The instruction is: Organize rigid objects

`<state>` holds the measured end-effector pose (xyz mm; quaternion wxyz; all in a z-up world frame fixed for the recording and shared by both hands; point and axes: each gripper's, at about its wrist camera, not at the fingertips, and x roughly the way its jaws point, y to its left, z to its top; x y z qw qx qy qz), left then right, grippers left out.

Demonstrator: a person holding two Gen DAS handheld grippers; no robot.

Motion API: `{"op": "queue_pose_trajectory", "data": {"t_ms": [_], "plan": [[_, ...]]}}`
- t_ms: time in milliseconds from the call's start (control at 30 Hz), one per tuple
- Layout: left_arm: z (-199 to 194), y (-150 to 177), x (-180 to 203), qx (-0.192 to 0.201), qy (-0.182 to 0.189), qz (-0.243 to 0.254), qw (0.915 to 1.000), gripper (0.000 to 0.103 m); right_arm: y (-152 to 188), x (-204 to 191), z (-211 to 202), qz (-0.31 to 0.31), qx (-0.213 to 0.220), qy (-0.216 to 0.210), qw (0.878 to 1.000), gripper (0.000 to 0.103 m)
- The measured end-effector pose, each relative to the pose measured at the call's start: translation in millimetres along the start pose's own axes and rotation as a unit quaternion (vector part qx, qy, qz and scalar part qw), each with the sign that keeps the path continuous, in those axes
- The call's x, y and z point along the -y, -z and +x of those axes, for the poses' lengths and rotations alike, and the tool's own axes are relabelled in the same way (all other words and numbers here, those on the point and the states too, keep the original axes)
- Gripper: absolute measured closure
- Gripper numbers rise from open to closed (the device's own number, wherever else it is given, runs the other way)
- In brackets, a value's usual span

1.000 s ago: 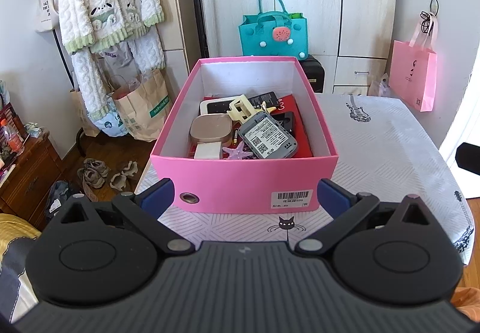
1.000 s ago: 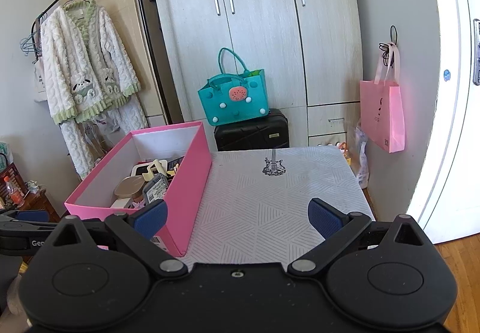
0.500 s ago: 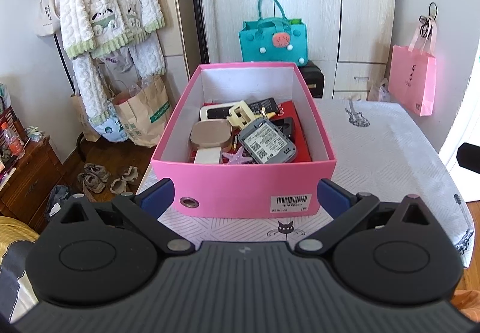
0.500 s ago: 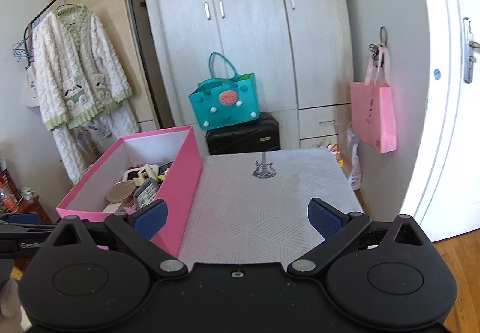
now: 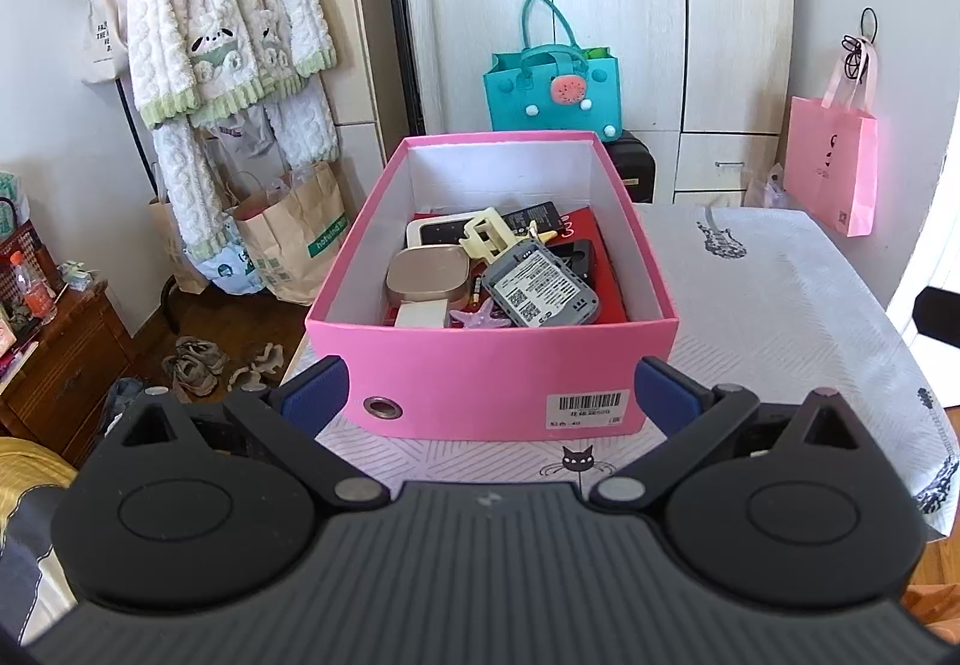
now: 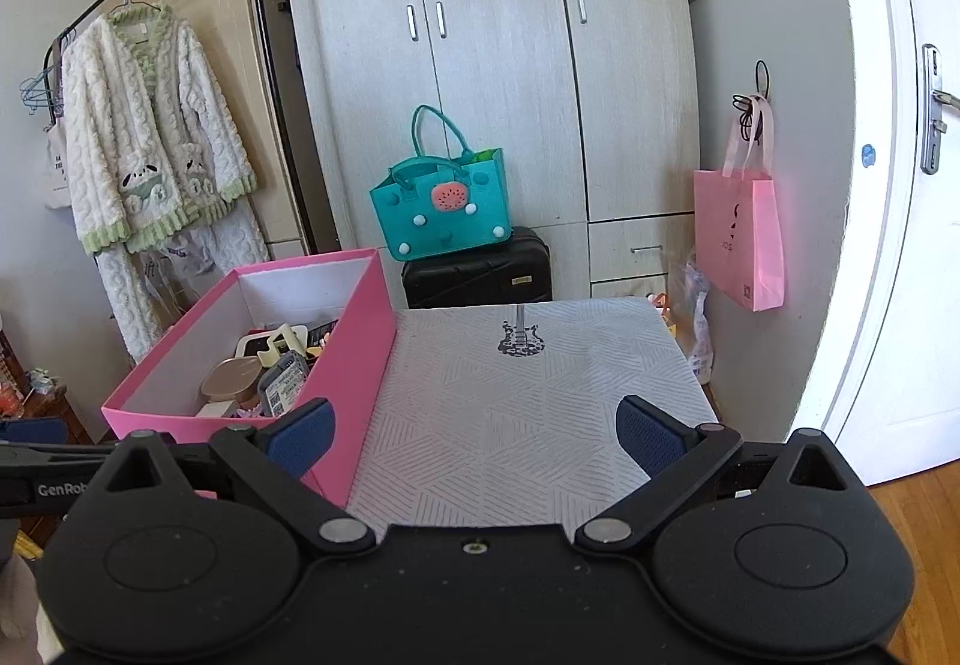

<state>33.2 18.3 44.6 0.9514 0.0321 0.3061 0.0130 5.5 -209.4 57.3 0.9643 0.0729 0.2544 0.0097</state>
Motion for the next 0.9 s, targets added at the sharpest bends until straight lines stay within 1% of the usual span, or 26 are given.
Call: {"op": "queue_pose_trajectory", "data": {"t_ms": [67,233,400,900], "plan": [[0.0,1.9,-0.9,-0.002,0.003,0.002,1.0000,0.000,1.9,-0.4,0.1,0.001,0.000,0.001,1.000,0.001],[-2.8,5.8,-0.2,0.004,-0.002,0.003,1.0000,0.000,5.0,1.6,-1.5,0.000,-0.002,0.001,1.000,0.001],[-4.4,6.6,0.5,0.001,0.004,-0.002,1.0000,0.000,5.8,2.8,-1.8,0.000,-0.002,0.001,1.000,0.001],[-9.7,6.8,5.1,0.015,-0.005,0.010,0.9998,0.000,4.1,1.4,1.2,-0.005,-0.008,0.002,1.000,0.001]]}}
